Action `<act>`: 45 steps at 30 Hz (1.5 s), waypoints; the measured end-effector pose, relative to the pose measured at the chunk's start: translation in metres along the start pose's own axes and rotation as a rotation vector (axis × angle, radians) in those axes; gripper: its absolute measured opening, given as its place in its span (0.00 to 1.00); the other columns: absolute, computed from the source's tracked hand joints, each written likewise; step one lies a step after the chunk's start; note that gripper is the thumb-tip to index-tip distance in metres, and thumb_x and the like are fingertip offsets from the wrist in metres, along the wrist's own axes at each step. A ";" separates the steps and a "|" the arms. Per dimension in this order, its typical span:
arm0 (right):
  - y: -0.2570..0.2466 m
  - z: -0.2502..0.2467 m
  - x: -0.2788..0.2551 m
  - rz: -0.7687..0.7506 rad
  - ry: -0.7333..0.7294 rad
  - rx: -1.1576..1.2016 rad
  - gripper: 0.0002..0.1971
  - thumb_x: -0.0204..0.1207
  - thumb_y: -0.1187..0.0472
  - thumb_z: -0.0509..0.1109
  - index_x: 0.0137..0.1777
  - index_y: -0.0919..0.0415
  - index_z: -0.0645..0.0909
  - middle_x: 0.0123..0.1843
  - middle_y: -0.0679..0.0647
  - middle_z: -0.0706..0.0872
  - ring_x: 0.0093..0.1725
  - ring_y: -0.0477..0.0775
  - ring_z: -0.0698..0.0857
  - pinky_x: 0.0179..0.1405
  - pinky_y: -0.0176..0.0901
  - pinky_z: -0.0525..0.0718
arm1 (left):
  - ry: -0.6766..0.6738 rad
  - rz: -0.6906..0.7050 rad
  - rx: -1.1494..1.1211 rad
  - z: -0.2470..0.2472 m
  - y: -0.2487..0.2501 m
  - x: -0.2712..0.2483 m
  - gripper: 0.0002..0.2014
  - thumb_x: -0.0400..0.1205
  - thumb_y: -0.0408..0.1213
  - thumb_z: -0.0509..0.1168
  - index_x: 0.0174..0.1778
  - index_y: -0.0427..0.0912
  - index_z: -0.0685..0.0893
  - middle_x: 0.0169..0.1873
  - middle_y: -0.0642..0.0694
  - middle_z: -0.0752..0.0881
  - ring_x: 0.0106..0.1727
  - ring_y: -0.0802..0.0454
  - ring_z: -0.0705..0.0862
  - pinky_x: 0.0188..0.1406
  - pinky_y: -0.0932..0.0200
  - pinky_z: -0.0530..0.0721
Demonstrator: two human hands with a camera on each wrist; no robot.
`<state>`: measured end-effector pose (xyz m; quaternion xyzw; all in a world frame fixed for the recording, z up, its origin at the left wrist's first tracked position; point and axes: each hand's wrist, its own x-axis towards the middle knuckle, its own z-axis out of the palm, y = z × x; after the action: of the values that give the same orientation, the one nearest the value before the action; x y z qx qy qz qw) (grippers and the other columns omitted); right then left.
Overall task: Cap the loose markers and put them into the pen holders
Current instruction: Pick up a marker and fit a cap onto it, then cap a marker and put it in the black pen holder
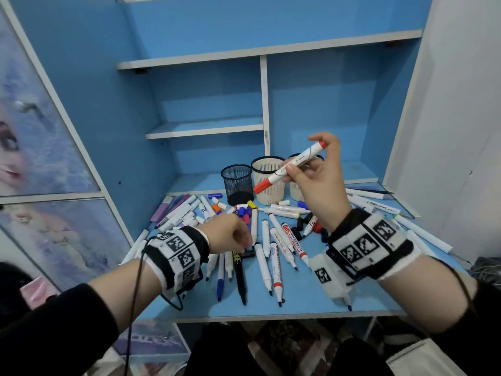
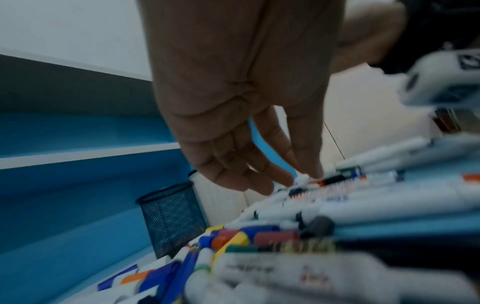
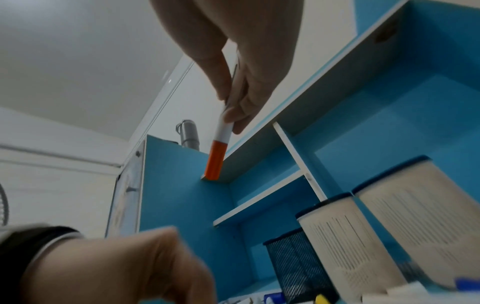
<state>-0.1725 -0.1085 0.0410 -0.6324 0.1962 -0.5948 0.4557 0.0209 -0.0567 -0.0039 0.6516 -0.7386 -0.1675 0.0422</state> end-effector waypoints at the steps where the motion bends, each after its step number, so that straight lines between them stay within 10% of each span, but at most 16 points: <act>1: 0.001 0.003 0.008 -0.010 -0.007 -0.015 0.24 0.77 0.79 0.64 0.57 0.49 0.63 0.45 0.71 0.83 0.42 0.54 0.89 0.46 0.42 0.88 | -0.065 0.010 0.071 0.001 -0.001 0.002 0.10 0.75 0.33 0.72 0.51 0.43 0.89 0.49 0.48 0.90 0.45 0.58 0.82 0.46 0.66 0.79; 6: 0.015 0.018 0.046 -0.036 -0.003 -0.105 0.22 0.79 0.75 0.63 0.55 0.44 0.65 0.40 0.56 0.79 0.39 0.55 0.89 0.45 0.45 0.89 | -0.220 0.075 0.306 0.005 -0.002 0.011 0.12 0.77 0.35 0.69 0.55 0.49 0.88 0.54 0.51 0.86 0.55 0.54 0.82 0.46 0.65 0.74; 20: 0.087 0.051 0.107 0.036 0.072 -0.316 0.16 0.78 0.68 0.65 0.55 0.45 0.69 0.41 0.53 0.82 0.44 0.59 0.88 0.48 0.57 0.88 | -0.244 0.285 0.572 0.001 -0.009 0.018 0.13 0.76 0.37 0.71 0.55 0.53 0.89 0.69 0.52 0.73 0.69 0.51 0.66 0.56 0.56 0.68; 26: 0.109 0.071 0.115 -0.014 -0.079 -0.571 0.10 0.78 0.72 0.64 0.55 0.60 0.79 0.44 0.56 0.81 0.45 0.57 0.84 0.45 0.43 0.83 | -0.229 0.374 0.649 -0.001 -0.010 0.017 0.14 0.74 0.40 0.72 0.55 0.57 0.88 0.66 0.52 0.74 0.66 0.49 0.66 0.54 0.55 0.66; 35: 0.134 0.079 0.132 0.083 -0.400 -0.999 0.18 0.77 0.76 0.60 0.59 0.61 0.84 0.62 0.61 0.85 0.62 0.61 0.81 0.62 0.49 0.80 | 0.037 0.285 0.456 -0.015 -0.022 -0.013 0.11 0.81 0.41 0.64 0.59 0.50 0.84 0.54 0.51 0.86 0.60 0.50 0.77 0.65 0.56 0.59; 45: 0.108 0.062 0.115 -0.091 -0.482 -1.026 0.18 0.77 0.76 0.60 0.61 0.63 0.83 0.59 0.63 0.81 0.59 0.61 0.80 0.60 0.42 0.73 | 0.562 0.088 -0.220 -0.038 -0.037 -0.047 0.08 0.73 0.35 0.75 0.48 0.46 0.91 0.40 0.53 0.87 0.40 0.62 0.81 0.43 0.70 0.76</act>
<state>-0.0581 -0.2332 0.0275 -0.8985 0.3230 -0.2811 0.0962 0.0737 -0.0215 0.0275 0.6313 -0.7029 -0.0578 0.3225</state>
